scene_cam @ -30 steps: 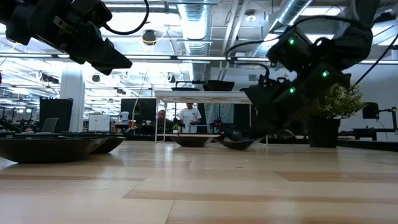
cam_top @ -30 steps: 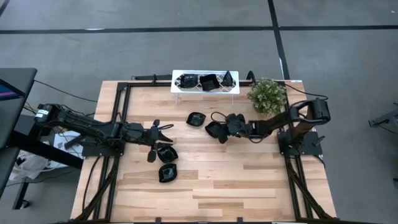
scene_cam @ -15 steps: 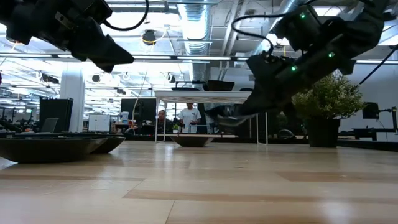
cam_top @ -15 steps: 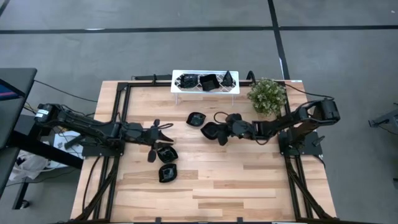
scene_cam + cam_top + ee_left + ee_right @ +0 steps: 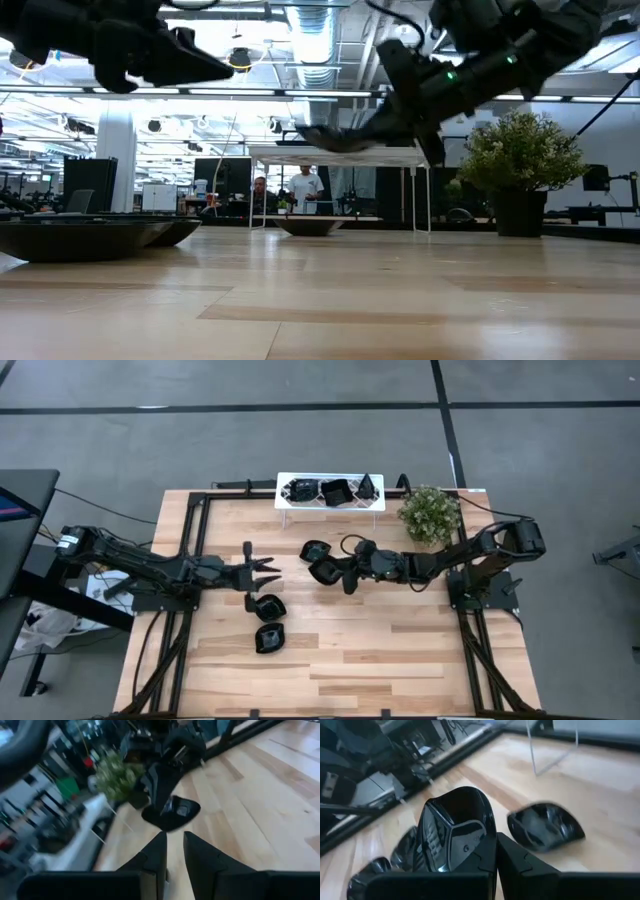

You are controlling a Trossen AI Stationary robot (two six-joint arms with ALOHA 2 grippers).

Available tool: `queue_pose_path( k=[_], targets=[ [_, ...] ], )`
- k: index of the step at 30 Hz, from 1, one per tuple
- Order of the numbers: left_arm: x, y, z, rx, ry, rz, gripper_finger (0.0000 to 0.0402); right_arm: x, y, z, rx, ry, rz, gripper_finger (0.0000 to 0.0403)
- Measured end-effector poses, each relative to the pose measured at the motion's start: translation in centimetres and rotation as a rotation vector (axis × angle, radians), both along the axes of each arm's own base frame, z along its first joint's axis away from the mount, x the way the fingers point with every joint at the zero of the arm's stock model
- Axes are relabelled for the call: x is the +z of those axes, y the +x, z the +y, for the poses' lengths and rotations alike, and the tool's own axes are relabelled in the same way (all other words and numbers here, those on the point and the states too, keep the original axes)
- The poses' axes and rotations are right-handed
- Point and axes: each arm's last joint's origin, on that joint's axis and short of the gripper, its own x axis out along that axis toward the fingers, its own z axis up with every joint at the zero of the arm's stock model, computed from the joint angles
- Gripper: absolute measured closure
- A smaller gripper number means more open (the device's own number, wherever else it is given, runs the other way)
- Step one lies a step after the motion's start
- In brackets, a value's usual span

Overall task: Pick & Place Mini shaped plates
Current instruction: Stack the leaf-shaped plate on top of the leaf-shaped plate on the shelf

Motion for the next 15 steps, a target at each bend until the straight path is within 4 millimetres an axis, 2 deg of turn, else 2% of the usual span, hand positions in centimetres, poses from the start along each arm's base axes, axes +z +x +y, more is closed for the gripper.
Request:
queue_pose_path(
  k=[7,15],
  targets=[
    [0.8,0.2,0.0,-0.052,0.171,-0.055,0.0335,2.4,1.5,-0.6,0.000,-0.055,-0.030,0.0402],
    [1.4,0.4,-0.1,-0.032,0.104,-0.125,0.0332,3.5,2.2,-1.3,-0.015,-0.061,-0.030,0.0402]
  ],
)
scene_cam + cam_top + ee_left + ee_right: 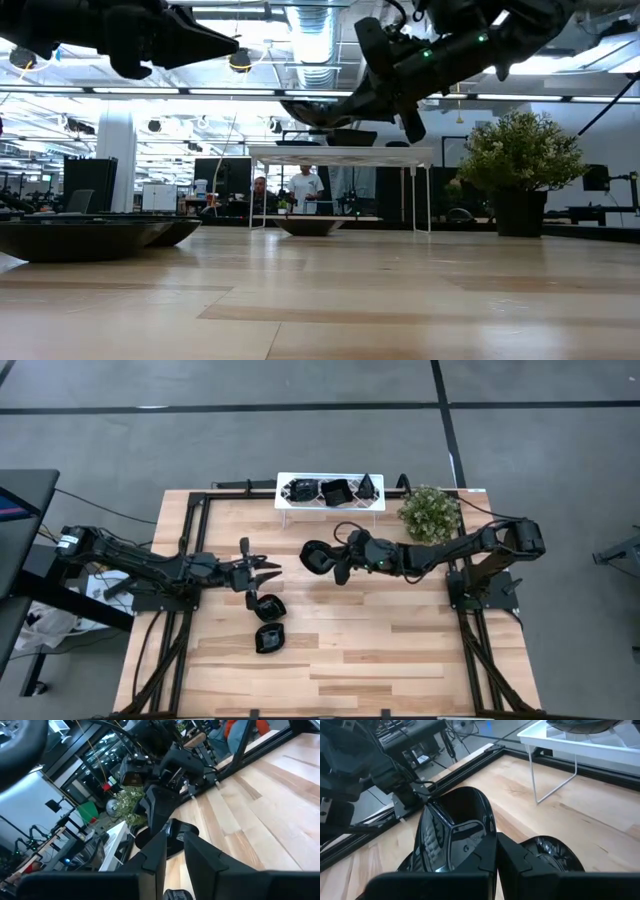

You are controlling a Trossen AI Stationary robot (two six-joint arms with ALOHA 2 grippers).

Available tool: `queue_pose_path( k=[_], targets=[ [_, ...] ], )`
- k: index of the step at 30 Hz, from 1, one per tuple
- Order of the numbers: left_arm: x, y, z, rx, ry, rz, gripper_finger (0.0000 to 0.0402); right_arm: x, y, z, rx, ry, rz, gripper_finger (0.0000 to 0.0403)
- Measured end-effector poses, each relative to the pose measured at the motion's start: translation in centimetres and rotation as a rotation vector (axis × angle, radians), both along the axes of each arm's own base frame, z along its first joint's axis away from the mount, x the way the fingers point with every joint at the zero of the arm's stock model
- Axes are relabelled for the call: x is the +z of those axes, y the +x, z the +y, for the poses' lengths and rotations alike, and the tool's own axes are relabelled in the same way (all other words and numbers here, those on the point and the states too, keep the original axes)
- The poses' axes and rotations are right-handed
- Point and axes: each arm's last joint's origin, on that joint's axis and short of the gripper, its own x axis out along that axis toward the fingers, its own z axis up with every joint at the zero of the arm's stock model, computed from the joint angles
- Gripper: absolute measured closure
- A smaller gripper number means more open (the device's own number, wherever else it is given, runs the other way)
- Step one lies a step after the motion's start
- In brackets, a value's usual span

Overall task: Pick & Place Mini shaped plates
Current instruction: Stack the leaf-shaped plate on top of the leaf-shaped plate on the shelf

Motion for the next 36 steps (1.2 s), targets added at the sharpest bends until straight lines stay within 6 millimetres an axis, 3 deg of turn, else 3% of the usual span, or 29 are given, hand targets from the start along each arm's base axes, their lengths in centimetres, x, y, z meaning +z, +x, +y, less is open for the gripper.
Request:
queue_pose_path(
  k=[8,12,23,28,36],
  targets=[
    [-0.1,0.3,0.3,0.092,0.041,0.016,0.0283,0.1,0.0,-0.3,-0.012,0.005,-0.002,0.0402],
    [0.5,1.3,0.2,0.167,0.152,0.034,0.0260,0.1,0.0,-0.5,-0.022,0.006,-0.008,0.0402],
    [-0.3,6.3,-0.3,0.306,0.512,0.242,0.0272,1.5,0.2,-2.1,-0.084,0.042,-0.177,0.0402],
    [0.0,6.9,-0.4,0.301,0.531,0.239,0.0271,1.5,0.1,-2.6,-0.105,0.054,-0.183,0.0402],
    [-0.4,7.4,0.3,0.150,0.760,0.318,0.0270,1.6,0.1,-2.9,-0.112,0.053,-0.192,0.0402]
  ],
)
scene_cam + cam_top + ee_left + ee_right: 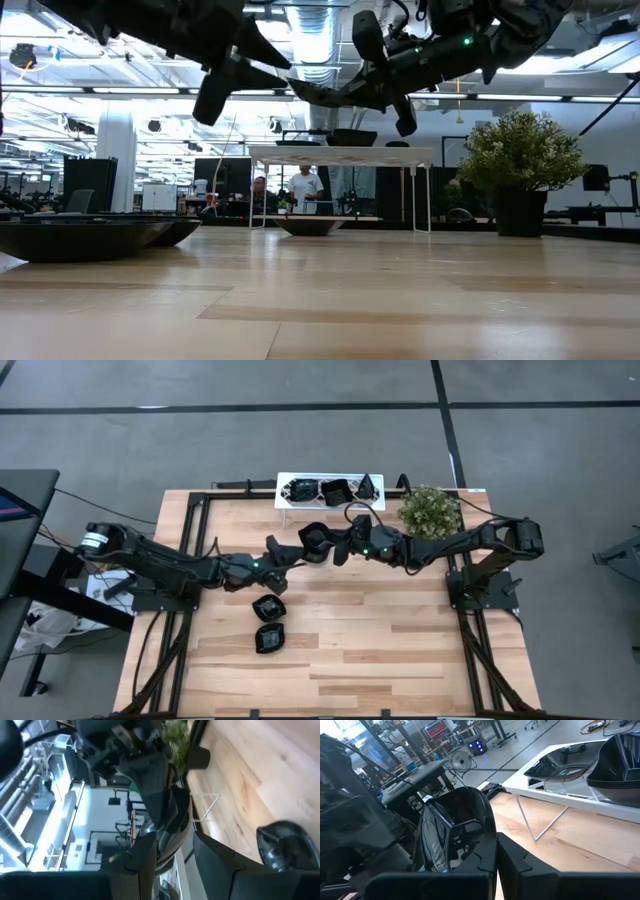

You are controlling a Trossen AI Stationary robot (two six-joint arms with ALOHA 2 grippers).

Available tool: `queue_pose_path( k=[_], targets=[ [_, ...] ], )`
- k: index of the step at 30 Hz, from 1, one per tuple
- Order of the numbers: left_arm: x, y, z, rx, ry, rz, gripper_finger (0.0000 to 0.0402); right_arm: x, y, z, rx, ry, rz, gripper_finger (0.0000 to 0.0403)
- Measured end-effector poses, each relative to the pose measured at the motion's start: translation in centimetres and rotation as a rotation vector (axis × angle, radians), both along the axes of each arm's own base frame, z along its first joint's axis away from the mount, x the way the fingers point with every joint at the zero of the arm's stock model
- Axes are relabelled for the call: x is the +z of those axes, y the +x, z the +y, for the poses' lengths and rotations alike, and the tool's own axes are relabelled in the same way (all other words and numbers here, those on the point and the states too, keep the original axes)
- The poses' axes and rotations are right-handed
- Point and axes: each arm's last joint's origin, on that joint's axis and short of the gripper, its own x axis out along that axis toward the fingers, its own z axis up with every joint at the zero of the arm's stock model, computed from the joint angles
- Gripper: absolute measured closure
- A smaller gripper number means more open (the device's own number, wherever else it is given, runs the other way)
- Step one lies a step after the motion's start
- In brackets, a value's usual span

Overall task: Pick & Place Mini shaped plates
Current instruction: Stack the leaf-shaped plate on top of the leaf-shaped plate on the shelf

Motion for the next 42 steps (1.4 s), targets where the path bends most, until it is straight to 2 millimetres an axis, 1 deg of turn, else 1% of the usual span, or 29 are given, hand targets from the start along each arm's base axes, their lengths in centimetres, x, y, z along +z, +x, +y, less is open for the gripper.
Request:
queue_pose_path(
  k=[6,12,23,39,42],
  targets=[
    [-0.1,0.5,1.3,0.041,0.014,0.009,0.0271,0.0,0.0,0.0,0.020,0.003,0.002,0.0402],
    [-0.1,0.5,1.9,0.037,0.001,0.005,0.0271,-0.1,0.1,0.1,0.050,0.007,0.004,0.0402],
    [-0.1,0.6,1.8,0.009,-0.057,-0.017,0.0271,0.2,0.2,0.6,0.082,0.006,-0.019,0.0402],
    [-0.1,0.6,1.6,-0.004,-0.064,-0.021,0.0271,0.5,0.2,0.6,0.090,-0.013,-0.045,0.0402],
    [-0.1,0.6,1.5,-0.008,-0.063,-0.020,0.0278,0.5,0.2,0.6,0.093,-0.015,-0.044,0.0402]
  ],
)
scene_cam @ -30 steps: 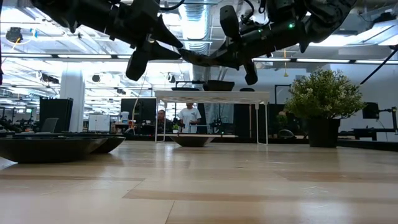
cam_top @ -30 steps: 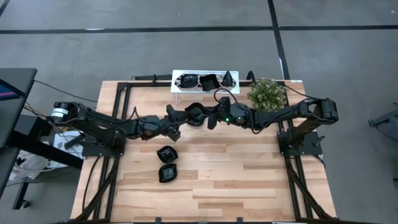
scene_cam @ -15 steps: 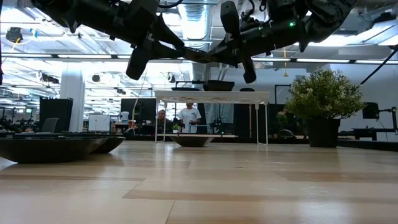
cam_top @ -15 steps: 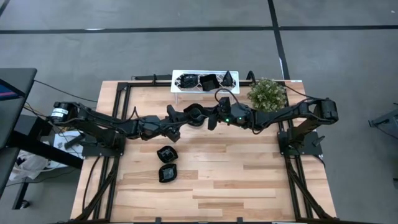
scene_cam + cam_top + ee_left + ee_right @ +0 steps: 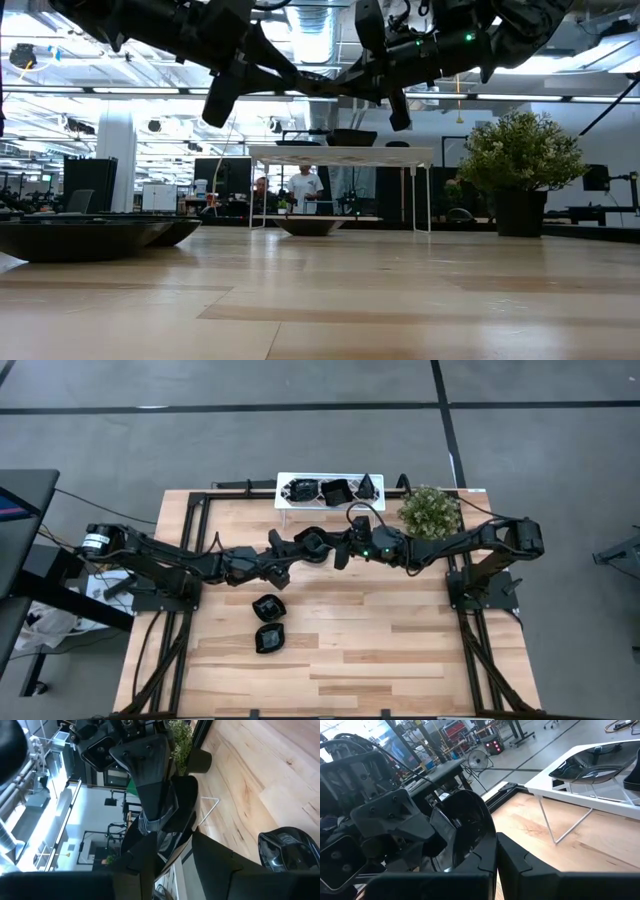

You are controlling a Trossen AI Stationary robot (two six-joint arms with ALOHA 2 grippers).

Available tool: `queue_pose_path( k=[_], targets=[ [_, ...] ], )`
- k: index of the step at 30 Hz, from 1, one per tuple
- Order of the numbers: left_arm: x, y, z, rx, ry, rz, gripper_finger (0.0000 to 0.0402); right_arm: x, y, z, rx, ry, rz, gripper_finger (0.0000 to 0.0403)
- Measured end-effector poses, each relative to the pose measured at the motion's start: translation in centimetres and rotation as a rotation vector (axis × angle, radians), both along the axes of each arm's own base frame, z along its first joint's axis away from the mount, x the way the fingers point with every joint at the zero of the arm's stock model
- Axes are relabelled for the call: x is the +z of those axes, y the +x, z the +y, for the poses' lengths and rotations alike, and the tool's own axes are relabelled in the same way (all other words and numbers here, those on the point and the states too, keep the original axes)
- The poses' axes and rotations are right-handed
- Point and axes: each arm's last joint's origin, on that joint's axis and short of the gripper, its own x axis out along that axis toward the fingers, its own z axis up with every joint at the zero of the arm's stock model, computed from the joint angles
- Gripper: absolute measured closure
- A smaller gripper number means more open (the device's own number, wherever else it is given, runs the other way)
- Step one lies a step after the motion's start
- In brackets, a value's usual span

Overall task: Pick & Place Mini shaped plates
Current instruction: Stack the leaf-shaped plate on top of the leaf-shaped plate on the shelf

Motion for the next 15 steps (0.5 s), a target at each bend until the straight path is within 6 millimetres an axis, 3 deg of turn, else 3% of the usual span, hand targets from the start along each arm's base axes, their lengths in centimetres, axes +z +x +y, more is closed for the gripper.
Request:
queue_pose_path(
  k=[15],
  targets=[
    [-0.09,-0.05,-0.23,-0.012,0.002,0.008,0.0365,0.13,0.01,0.01,0.001,-0.001,-0.013,0.0386]
  ],
)
